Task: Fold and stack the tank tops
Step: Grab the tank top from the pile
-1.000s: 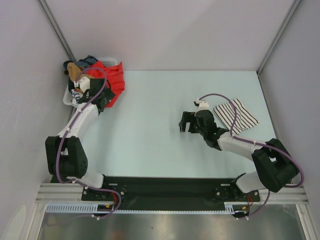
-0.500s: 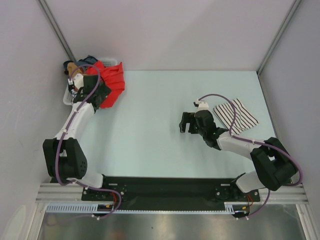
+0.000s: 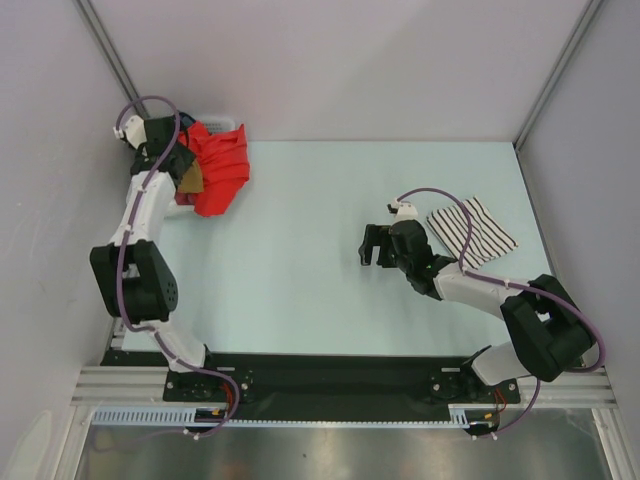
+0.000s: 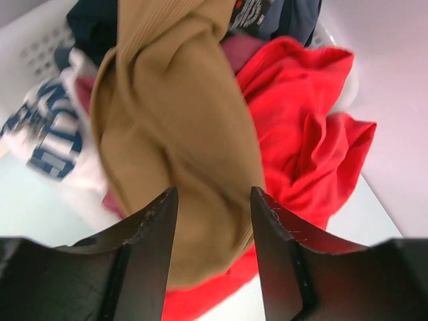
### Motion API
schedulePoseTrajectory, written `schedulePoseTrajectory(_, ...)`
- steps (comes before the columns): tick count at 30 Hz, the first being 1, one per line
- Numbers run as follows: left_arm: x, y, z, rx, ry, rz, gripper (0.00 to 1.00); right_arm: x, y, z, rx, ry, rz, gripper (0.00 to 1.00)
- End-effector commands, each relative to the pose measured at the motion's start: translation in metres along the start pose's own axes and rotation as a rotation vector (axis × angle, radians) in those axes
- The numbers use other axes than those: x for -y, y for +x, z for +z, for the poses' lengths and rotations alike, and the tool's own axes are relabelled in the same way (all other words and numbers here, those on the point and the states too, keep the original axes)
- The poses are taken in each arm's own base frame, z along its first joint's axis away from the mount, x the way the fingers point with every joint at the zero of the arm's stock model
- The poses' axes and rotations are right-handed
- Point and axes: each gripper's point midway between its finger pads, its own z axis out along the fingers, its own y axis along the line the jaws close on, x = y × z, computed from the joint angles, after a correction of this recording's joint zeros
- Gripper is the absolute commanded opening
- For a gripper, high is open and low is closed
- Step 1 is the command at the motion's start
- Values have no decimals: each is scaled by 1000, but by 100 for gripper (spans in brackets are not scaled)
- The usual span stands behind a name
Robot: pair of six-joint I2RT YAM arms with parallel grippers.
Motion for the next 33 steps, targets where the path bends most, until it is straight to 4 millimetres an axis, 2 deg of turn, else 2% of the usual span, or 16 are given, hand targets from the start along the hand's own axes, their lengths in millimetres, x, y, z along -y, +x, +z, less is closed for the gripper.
schedulePoseTrajectory(1,22,-29,10,10,60,38,53,-5,-20,1,51,-6,-1,96)
schedulePoseTrajectory(3,23,-29,11,-14,47,67,60,-4,-20,1,50,-4,0,96)
schedulePoseTrajectory(4,27,-33,14,-14,48,68,76,-3,-19,1,49,-3,-2,96)
schedulePoseTrajectory(7,30,-29,18,-28,55,80,75,-4,-20,1,51,-3,-2,96)
schedulePoseTrajectory(9,30,-26,22,-39,59,81,62,-2,-20,1,50,0,-2,96)
schedulePoseTrajectory(12,29,-18,27,-71,64,77,23,-1,-20,1,51,3,1,96)
schedulePoseTrajectory(15,41,-32,11,-59,108,70,0,-1,-20,1,50,5,1,95)
schedulePoseTrajectory(17,48,-44,-4,-29,141,49,0,-1,-21,1,52,4,0,95)
schedulePoseTrajectory(21,60,-92,-65,104,235,-24,0,-1,-21,0,53,4,0,95)
schedulePoseTrajectory(24,57,-102,-82,146,251,-62,13,0,-20,0,50,5,4,96)
schedulePoseTrajectory(27,53,-94,-77,115,225,-47,0,-1,-20,0,48,0,2,91)
schedulePoseTrajectory(29,53,-94,-79,104,226,-43,0,-1,-21,0,49,0,3,91)
schedulePoseTrajectory(30,54,-96,-84,111,241,-40,8,0,-21,0,50,2,3,92)
schedulePoseTrajectory(31,51,-89,-81,104,237,-37,28,-1,-21,-1,51,1,3,92)
schedulePoseTrajectory(32,51,-91,-81,115,242,-53,50,-1,-21,-1,51,1,3,93)
schedulePoseTrajectory(33,48,-87,-76,105,226,-52,81,0,-21,0,50,2,5,93)
